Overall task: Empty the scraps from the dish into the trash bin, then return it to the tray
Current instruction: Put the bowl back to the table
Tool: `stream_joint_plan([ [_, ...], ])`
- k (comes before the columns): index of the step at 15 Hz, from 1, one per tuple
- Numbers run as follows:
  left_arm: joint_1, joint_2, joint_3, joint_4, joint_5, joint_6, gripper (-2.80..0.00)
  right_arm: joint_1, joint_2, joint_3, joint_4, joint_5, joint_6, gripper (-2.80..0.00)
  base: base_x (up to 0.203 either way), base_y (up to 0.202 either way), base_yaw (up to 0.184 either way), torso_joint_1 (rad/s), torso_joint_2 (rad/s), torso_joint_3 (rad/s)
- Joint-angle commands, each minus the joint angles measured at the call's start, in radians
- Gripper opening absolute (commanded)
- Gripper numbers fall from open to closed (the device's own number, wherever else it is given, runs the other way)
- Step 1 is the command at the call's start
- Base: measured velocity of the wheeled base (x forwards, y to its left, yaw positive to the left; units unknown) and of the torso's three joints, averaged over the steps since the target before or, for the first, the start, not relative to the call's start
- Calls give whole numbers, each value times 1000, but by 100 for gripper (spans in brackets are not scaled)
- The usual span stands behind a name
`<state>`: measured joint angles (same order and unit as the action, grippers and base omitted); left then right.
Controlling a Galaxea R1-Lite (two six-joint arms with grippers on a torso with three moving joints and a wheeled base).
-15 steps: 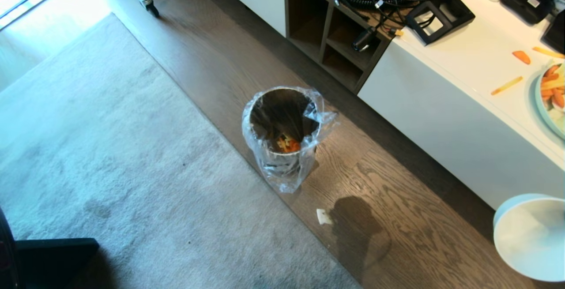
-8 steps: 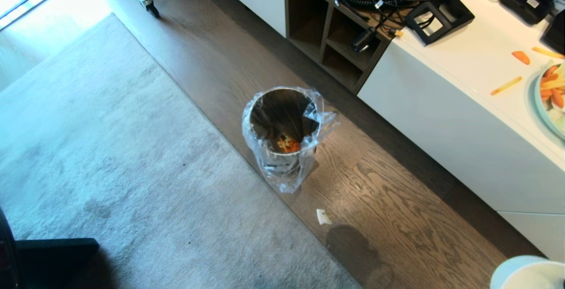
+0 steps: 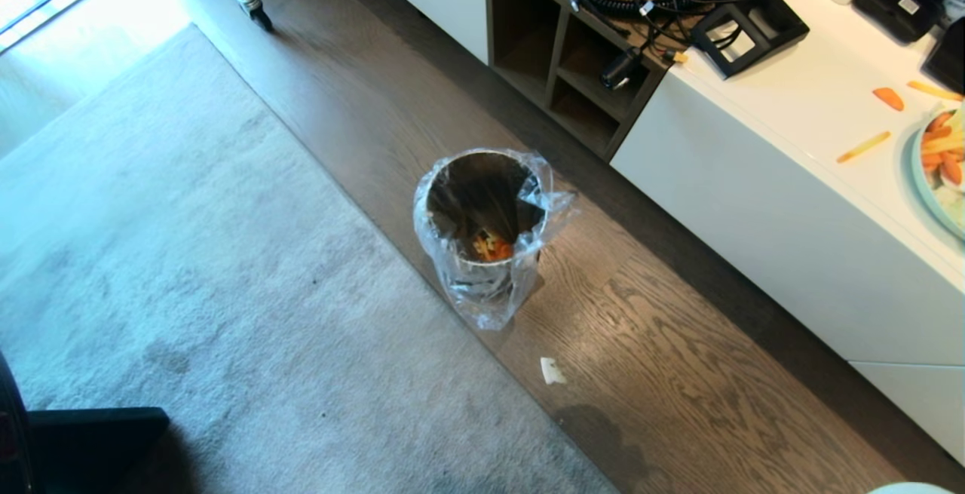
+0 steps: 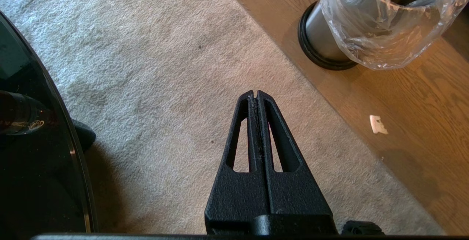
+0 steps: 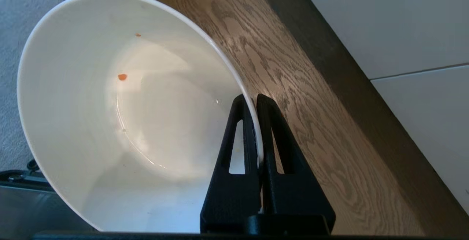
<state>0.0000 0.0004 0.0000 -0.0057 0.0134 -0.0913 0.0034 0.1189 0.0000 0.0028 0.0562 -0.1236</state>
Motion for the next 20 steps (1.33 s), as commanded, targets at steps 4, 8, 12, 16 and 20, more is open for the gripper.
stream_joint_plan([
  [4, 0, 0, 0, 0, 0, -1, -280, 1, -119, 0, 1, 2, -2, -280, 0, 0, 0, 0, 0, 0],
  [8, 0, 0, 0, 0, 0, -1, -280, 1, -119, 0, 2, 2, -1, -280, 0, 0, 0, 0, 0, 0],
  [12, 0, 0, 0, 0, 0, -1, -280, 1, -119, 0, 2, 2, -1, -280, 0, 0, 0, 0, 0, 0],
  [16, 0, 0, 0, 0, 0, -1, -280, 1, -119, 0, 2, 2, -1, -280, 0, 0, 0, 0, 0, 0],
  [20, 0, 0, 0, 0, 0, -1, -280, 1, -119, 0, 2, 2, -1, -280, 0, 0, 0, 0, 0, 0],
])
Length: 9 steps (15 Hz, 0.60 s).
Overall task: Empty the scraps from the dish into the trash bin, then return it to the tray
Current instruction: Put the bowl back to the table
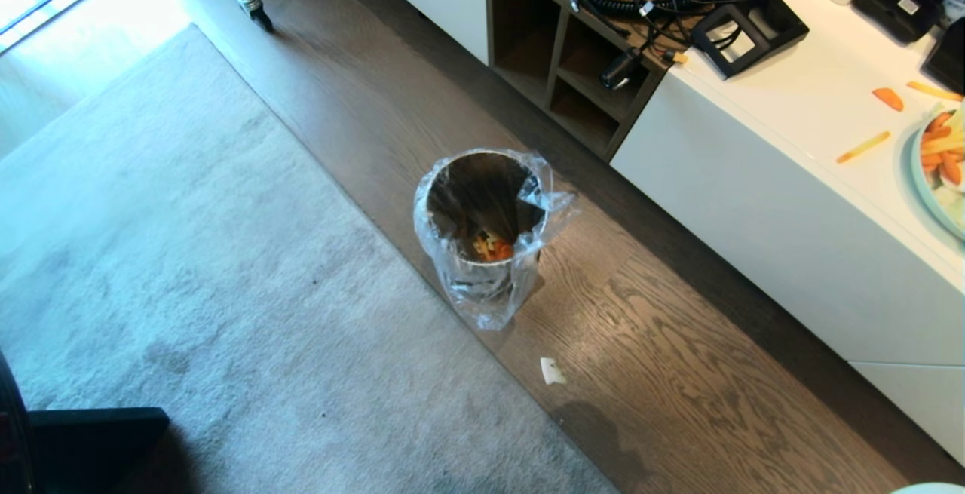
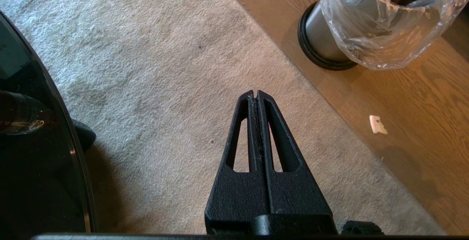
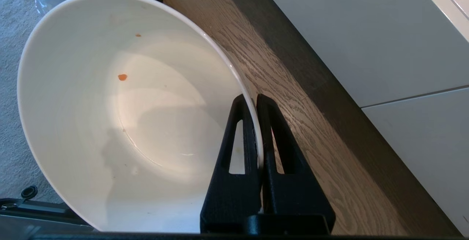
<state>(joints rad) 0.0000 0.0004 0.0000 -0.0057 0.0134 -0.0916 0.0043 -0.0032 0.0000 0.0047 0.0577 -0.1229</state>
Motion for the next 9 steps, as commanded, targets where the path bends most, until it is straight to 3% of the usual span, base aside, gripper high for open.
stream_joint_plan([
  [1, 0, 0, 0, 0, 0, 0, -280, 0, 3, 0, 0, 1, -1, -280, 0, 0, 0, 0, 0, 0],
  [9, 0, 0, 0, 0, 0, 0, -280, 0, 3, 0, 0, 1, -1, -280, 0, 0, 0, 0, 0, 0],
])
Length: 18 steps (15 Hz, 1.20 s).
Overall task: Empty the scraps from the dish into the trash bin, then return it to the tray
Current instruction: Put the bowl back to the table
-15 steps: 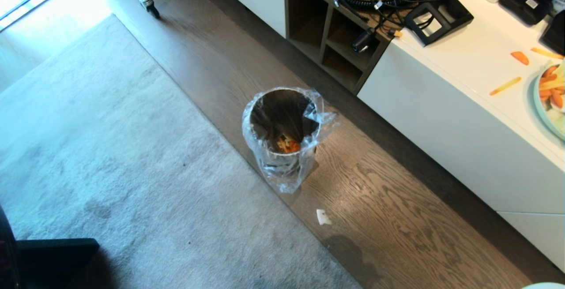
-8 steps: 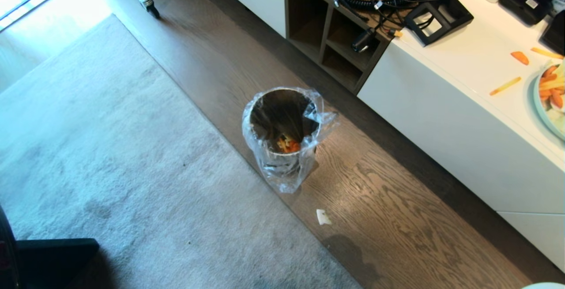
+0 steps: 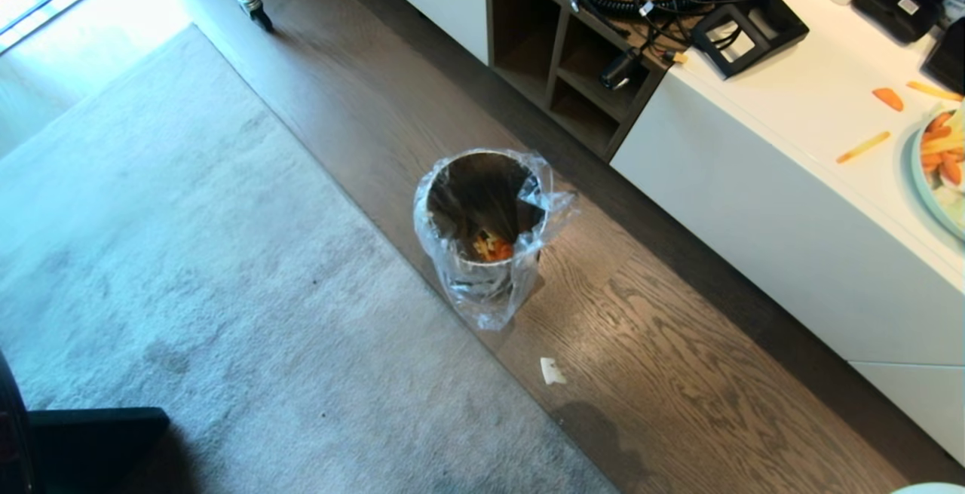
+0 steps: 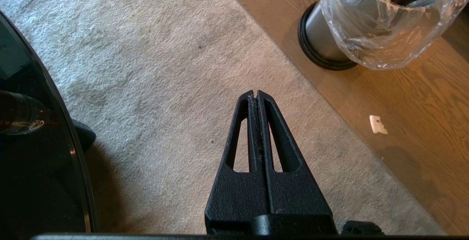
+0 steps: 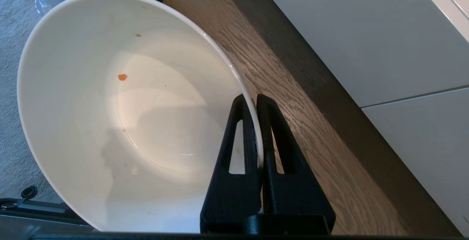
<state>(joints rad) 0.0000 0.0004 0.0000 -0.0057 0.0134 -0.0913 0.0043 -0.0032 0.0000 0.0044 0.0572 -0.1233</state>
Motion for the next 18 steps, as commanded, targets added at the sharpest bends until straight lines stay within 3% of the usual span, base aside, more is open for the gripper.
stream_joint_plan([
  [1, 0, 0, 0, 0, 0, -1, -280, 0, 3, 0, 0, 1, -1, -280, 0, 0, 0, 2, 2, 58],
  [18, 0, 0, 0, 0, 0, -2, -280, 0, 3, 0, 0, 1, -1, -280, 0, 0, 0, 2, 3, 193],
])
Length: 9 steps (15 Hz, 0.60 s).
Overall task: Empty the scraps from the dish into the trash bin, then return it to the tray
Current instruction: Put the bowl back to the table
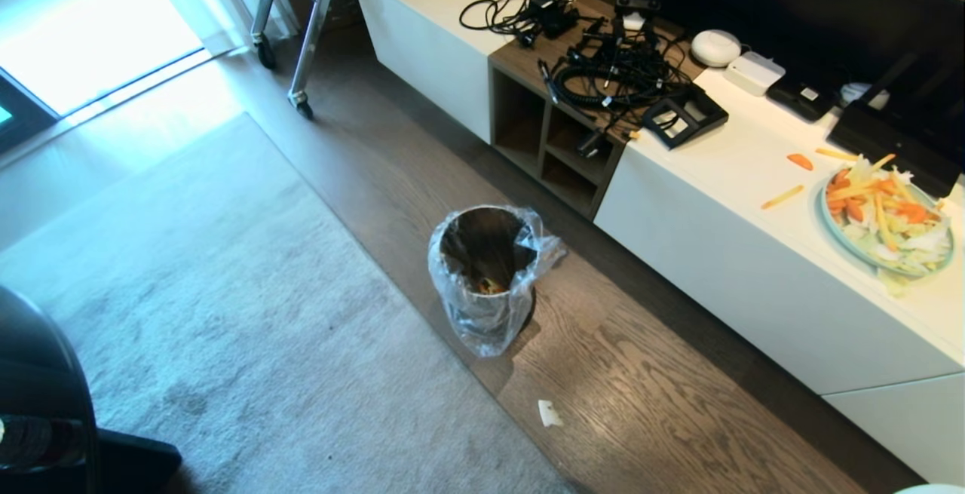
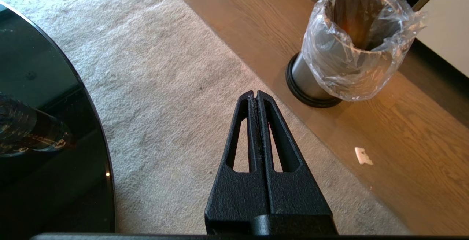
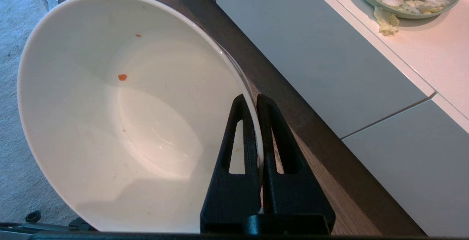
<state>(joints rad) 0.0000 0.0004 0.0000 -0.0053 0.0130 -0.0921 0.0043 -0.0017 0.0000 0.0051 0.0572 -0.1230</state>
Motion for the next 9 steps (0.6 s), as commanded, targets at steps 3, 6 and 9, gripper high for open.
stream_joint_plan([
  [3, 0, 0, 0, -1, 1, -1, -280, 0, 2, 0, -1, 1, -1, -280, 0, 0, 0, 1, 0, 205],
  [6, 0, 0, 0, -1, 1, -2, -280, 0, 2, 0, -1, 1, -1, -280, 0, 0, 0, 4, -1, 202],
  [9, 0, 1, 0, -1, 1, -2, -280, 0, 2, 0, -1, 1, -1, -280, 0, 0, 0, 3, 2, 203],
])
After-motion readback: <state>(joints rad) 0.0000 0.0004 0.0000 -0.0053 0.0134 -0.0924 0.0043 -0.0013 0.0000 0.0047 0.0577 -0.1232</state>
